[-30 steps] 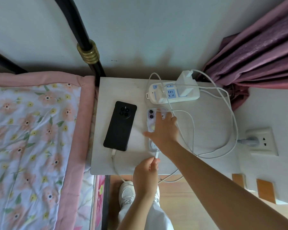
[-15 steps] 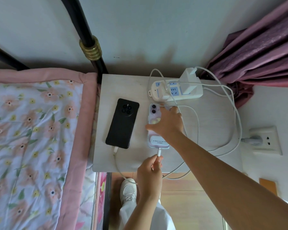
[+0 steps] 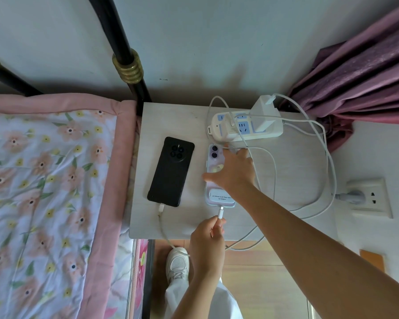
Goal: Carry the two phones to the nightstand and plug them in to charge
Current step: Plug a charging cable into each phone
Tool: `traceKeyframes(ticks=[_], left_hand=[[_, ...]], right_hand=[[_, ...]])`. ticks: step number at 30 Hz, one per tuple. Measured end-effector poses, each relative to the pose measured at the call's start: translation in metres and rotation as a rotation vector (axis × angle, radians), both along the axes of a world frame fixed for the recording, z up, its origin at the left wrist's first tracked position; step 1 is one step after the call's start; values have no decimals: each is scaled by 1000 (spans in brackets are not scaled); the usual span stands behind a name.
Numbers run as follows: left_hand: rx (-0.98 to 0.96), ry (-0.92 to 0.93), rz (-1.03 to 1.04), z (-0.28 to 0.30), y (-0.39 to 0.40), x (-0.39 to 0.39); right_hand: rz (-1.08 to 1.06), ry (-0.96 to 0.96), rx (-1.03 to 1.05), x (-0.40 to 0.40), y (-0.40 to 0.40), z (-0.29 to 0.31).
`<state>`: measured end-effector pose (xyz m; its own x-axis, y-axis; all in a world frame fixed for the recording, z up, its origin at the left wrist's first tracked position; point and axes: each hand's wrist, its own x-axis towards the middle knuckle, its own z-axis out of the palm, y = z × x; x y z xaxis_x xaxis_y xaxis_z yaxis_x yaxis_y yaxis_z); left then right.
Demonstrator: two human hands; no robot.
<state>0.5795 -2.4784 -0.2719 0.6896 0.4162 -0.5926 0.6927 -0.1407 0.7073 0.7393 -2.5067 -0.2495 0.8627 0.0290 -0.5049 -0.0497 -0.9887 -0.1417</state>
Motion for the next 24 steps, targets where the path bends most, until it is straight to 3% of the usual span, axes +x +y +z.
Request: traceKeyframes(ticks=[24], left_hand=[[-81, 0, 68, -5, 1, -1]], right_hand=[[-21, -12, 39, -2, -3, -5]])
